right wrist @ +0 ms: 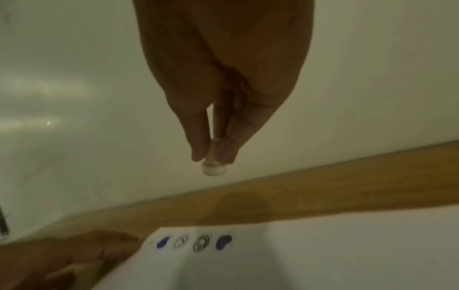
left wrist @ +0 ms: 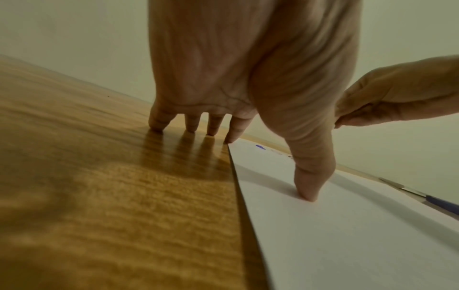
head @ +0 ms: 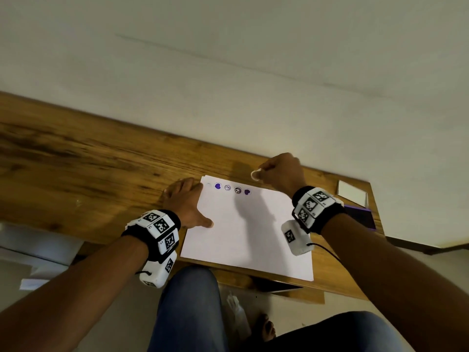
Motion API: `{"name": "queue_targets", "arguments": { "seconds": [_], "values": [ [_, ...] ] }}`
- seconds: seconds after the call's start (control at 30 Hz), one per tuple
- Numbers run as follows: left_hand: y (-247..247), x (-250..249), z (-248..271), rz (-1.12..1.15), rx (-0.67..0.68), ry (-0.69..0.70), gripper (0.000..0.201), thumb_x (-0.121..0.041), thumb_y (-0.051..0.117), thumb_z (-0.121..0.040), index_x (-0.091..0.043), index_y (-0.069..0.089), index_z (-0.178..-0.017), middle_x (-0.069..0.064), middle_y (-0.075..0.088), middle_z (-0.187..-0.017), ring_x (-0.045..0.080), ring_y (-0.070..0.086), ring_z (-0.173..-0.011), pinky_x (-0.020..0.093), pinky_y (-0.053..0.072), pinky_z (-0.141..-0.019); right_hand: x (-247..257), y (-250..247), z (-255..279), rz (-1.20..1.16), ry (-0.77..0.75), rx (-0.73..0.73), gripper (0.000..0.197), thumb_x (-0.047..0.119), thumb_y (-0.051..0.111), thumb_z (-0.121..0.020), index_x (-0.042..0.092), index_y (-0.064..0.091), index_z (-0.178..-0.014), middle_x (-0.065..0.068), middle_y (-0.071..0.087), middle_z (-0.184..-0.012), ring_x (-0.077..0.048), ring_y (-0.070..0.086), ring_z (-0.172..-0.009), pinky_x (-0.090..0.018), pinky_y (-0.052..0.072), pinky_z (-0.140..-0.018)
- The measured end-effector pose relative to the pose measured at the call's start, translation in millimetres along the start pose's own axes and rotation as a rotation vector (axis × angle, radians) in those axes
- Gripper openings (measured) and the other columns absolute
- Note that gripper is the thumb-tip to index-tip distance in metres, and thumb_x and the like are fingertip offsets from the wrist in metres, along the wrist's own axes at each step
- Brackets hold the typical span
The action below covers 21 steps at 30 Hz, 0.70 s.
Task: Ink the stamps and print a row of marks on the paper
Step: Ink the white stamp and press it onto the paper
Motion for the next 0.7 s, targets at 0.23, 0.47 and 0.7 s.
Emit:
{"name": "queue_targets", "arguments": {
  "seconds": [0.23,0.47,0.7],
  "values": [
    [-0.2,2.7,4.0,0.051,0.024,0.006,0.121,-0.066,0.075,-0.062,-0.027,0.007,-0.154,-0.004,-0.003,-0.163,0.026,-0.006,-0.15,0.053,0.004,-0.12,-31.3,-47.1,14.7,-0.219,0.117,-0.051,0.02,0.03,0.089,-0.062,0.015,0.078,-0.071,-0.003,0.073,-0.061,-0.009,0.067,-0.055,-0.039,0.062,-0.077],
    [-14.1,-3.3,9.4,0.13,-0.012,0.031,0.115,-0.068,0.076,-0.06,-0.028,0.019,-0.152,0.001,0.016,-0.162,0.027,0.012,-0.149,0.051,0.016,-0.119,-62.1,-66.5,40.1,-0.366,0.162,-0.091,0.019,0.023,0.09,-0.063,0.013,0.077,-0.073,-0.007,0.076,-0.07,-0.022,0.075,-0.069,-0.042,0.063,-0.077],
    [-45.5,-26.2,13.9,0.15,-0.061,0.081,0.097,-0.075,0.07,-0.06,-0.028,0.045,-0.141,0.0,0.043,-0.147,0.023,0.041,-0.135,0.042,0.037,-0.109,-99.5,-102.8,59.9,-0.545,0.184,-0.137,0.019,0.013,0.089,-0.067,0.01,0.077,-0.082,-0.01,0.077,-0.081,-0.023,0.075,-0.074,-0.037,0.063,-0.075]
  ]
}}
Point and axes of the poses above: each hand's wrist, its own z-axis away from the middle knuckle, its own y-axis out of the palm, x = y × z, the point moved 6 cm from there along -z, towards the middle knuckle
